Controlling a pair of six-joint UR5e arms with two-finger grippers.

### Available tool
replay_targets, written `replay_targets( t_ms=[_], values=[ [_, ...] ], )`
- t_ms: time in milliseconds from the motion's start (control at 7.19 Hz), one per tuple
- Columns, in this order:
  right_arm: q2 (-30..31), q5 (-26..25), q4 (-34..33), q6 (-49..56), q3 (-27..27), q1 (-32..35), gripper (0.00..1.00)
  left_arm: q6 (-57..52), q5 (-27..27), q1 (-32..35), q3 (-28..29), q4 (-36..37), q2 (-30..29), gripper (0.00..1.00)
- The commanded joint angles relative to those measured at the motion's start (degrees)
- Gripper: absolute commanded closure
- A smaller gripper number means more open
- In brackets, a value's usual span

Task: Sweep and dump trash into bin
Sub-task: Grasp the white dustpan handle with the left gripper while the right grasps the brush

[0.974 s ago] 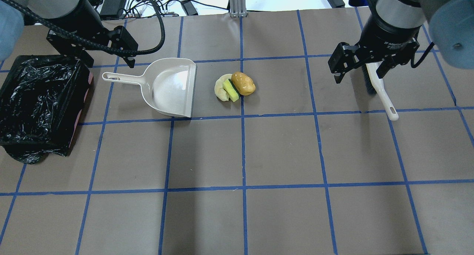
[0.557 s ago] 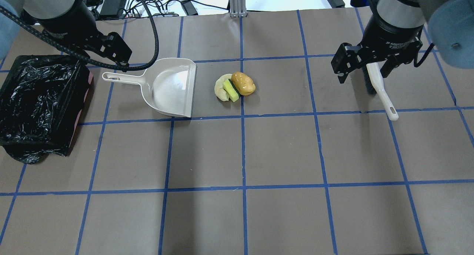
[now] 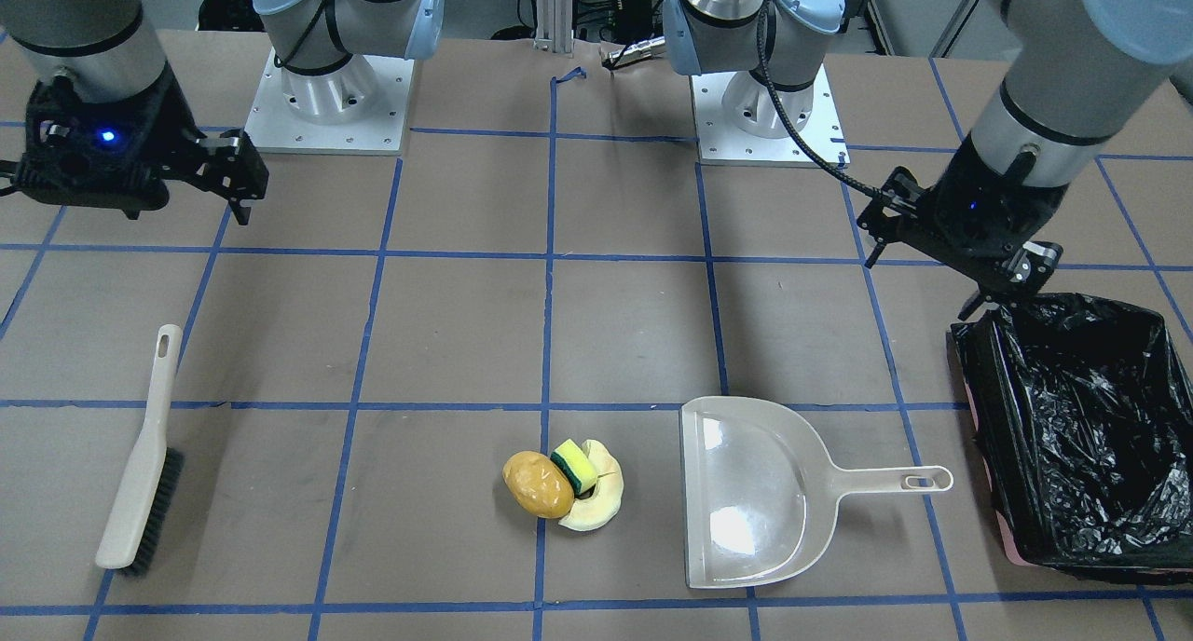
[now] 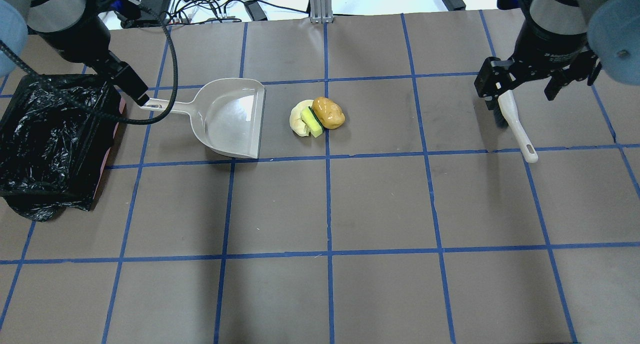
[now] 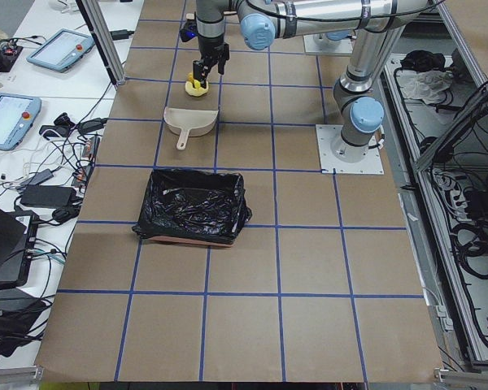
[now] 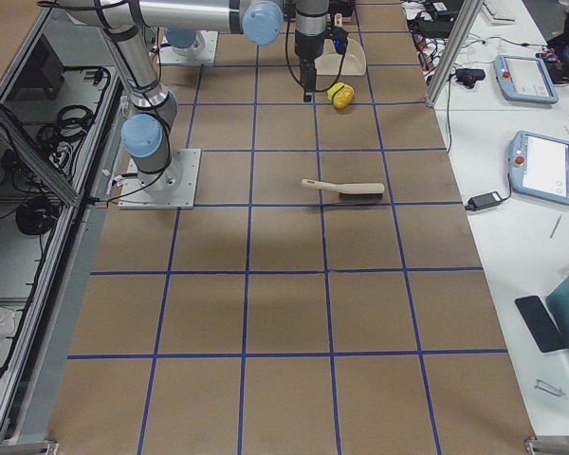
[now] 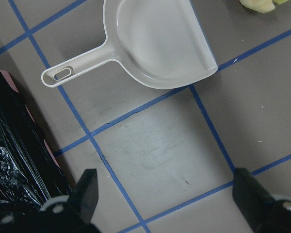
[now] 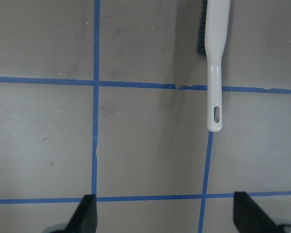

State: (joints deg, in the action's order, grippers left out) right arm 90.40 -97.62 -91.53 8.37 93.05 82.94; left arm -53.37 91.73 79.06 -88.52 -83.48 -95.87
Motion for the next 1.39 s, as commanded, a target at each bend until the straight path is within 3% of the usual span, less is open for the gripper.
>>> replay_targets(
  t_ms=[0,278,557,1253],
  values=[
    [-2.68,0.23,-3.96,7.73,1.60,-6.99,0.01,-19.96,-0.24,-2.95,-0.16,6.97,-6.04,0.00],
    [-3.22,0.23,-13.28,13.16,7.38,-10.67,0.01,-31.37,-0.24,-2.95,-0.25,12.63,-13.34,0.00],
    [-4.52,5.49,-14.38,14.03,12.32,-15.33,0.01,-39.33,-0.06,-3.12,0.79,16.50,-16.97,0.00],
    [-13.92,5.68,-19.02,15.01,11.90,-15.79,0.01,-44.88,-0.50,-3.21,0.54,17.74,-20.93,0.02]
  ],
)
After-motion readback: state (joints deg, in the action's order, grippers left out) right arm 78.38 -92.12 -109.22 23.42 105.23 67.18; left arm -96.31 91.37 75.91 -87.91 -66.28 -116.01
